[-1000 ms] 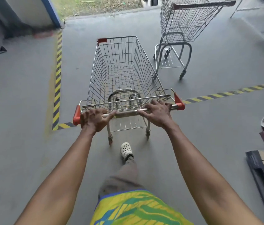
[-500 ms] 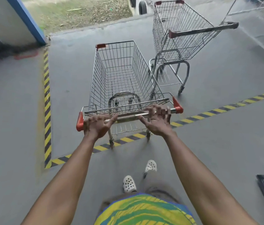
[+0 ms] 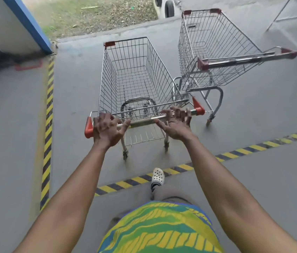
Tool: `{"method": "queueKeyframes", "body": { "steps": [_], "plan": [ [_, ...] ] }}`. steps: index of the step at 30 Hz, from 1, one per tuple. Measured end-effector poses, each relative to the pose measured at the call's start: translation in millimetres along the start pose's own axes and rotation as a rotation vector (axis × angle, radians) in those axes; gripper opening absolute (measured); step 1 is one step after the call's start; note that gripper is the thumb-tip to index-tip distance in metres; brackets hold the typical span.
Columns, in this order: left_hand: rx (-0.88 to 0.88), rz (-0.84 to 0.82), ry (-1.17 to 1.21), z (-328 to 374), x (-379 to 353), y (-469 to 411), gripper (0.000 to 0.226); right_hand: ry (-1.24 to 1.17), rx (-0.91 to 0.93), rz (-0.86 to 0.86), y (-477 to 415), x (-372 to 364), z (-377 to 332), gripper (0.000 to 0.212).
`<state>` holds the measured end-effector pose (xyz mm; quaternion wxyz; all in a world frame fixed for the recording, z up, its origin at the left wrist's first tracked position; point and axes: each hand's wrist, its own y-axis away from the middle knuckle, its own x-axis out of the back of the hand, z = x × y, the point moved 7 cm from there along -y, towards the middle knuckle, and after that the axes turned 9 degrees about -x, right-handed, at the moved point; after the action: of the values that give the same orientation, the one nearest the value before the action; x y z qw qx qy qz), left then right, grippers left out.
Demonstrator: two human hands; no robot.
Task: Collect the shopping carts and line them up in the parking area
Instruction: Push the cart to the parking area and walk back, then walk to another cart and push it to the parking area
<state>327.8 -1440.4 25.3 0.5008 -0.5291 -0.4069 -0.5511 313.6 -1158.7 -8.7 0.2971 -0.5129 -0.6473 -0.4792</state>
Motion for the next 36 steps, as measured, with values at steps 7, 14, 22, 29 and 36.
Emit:
{"method": "queueKeyframes", "body": {
  "steps": [7,14,22,29,36],
  "plan": [
    [0.308,-0.01,0.134,12,-20,-73,0.073,0.034,0.053,-0.097,-94,52,0,0.062],
    [0.319,-0.084,0.174,0,-31,-123,0.078,0.074,0.075,-0.081,-154,63,3,0.066],
    [0.317,-0.136,0.245,-10,-20,-139,0.061,0.077,0.085,-0.025,-168,58,-5,0.074],
    [0.187,-0.145,0.073,-16,-40,-115,0.084,0.162,-0.031,0.321,-140,50,-10,0.087],
    [0.248,-0.319,0.271,-7,-87,-25,0.098,-0.068,-0.136,0.061,-41,-74,-65,0.095]
  ]
}}
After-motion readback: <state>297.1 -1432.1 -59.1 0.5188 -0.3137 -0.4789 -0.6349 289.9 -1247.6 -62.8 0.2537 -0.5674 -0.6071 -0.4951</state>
